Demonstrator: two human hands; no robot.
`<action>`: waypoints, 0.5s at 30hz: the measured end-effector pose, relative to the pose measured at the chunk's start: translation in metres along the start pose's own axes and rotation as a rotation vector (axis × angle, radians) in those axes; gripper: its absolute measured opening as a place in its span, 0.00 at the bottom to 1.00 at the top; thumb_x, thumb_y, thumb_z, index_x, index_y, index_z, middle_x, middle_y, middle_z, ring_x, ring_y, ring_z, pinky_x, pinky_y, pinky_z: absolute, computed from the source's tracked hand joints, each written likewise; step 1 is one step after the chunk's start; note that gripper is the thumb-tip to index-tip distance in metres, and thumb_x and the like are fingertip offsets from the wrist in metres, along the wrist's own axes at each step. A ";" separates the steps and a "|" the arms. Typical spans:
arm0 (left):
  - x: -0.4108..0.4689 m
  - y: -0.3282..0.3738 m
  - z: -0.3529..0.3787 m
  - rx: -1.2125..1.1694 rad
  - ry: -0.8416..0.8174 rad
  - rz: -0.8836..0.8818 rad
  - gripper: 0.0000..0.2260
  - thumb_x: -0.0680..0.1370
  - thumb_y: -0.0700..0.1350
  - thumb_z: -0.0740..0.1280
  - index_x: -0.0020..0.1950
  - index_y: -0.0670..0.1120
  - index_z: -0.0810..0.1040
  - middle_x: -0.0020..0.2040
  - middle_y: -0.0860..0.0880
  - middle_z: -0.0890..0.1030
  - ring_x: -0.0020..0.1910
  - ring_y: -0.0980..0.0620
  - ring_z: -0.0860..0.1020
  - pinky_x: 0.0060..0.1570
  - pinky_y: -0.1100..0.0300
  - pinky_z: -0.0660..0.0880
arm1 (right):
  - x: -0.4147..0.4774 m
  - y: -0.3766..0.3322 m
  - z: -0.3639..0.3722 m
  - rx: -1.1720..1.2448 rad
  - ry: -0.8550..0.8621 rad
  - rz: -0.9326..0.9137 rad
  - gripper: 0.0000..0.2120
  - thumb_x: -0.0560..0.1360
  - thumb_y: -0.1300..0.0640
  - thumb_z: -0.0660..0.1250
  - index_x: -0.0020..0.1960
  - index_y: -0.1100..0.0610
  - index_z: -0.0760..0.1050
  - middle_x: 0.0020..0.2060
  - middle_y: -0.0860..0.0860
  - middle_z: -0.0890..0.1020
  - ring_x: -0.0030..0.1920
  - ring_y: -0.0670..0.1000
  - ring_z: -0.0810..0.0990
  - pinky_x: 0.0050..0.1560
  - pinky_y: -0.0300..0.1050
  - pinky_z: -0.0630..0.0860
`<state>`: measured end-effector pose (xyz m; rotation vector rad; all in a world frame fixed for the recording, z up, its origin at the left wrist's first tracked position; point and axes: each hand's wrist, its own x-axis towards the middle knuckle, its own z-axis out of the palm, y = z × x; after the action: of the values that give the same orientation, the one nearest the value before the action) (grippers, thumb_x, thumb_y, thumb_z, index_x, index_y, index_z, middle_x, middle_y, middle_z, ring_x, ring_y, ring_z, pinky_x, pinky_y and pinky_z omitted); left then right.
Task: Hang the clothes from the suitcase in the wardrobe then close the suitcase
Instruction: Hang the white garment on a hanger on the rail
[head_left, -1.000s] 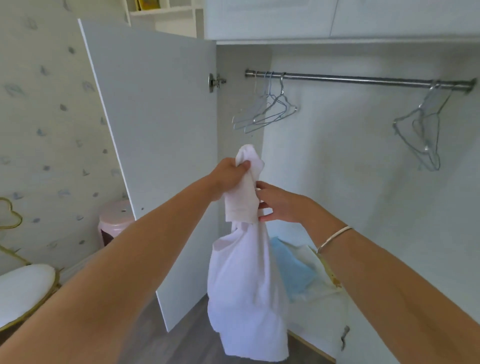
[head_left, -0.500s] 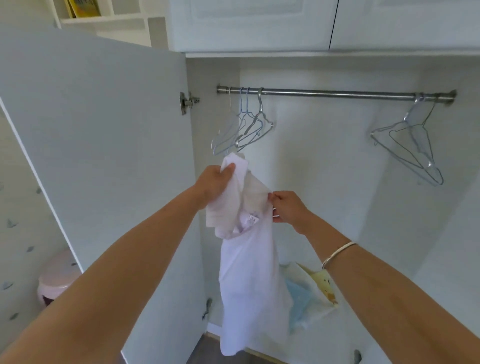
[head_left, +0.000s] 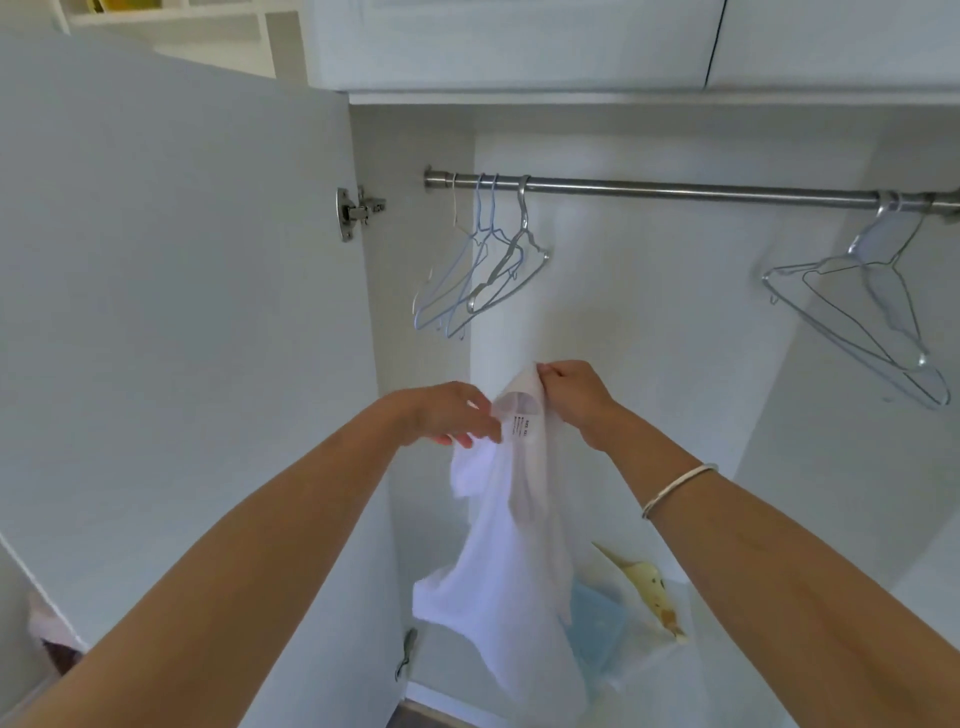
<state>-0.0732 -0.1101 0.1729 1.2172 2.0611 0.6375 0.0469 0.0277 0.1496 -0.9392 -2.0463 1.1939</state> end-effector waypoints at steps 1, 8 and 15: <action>0.007 0.004 0.001 -0.091 -0.022 0.024 0.16 0.74 0.49 0.71 0.60 0.47 0.75 0.55 0.48 0.80 0.53 0.50 0.79 0.56 0.58 0.73 | 0.008 0.001 0.000 0.003 -0.023 0.001 0.15 0.80 0.55 0.58 0.37 0.60 0.70 0.35 0.56 0.70 0.37 0.52 0.66 0.39 0.44 0.62; 0.059 0.037 -0.007 -0.338 0.273 0.219 0.04 0.79 0.42 0.65 0.51 0.45 0.78 0.45 0.46 0.82 0.42 0.53 0.81 0.47 0.63 0.78 | 0.054 0.006 -0.023 -0.073 -0.315 0.009 0.16 0.79 0.55 0.58 0.48 0.65 0.78 0.42 0.56 0.79 0.42 0.54 0.75 0.44 0.45 0.70; 0.097 0.059 -0.019 -0.489 0.435 0.156 0.09 0.79 0.39 0.62 0.38 0.44 0.71 0.33 0.48 0.68 0.31 0.52 0.65 0.36 0.61 0.65 | 0.088 0.001 -0.034 0.128 -0.477 0.021 0.29 0.71 0.28 0.56 0.58 0.50 0.74 0.56 0.49 0.79 0.58 0.49 0.77 0.63 0.48 0.71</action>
<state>-0.0884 0.0007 0.1984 1.0124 1.9721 1.4903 0.0219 0.1156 0.1753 -0.6587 -2.2842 1.6641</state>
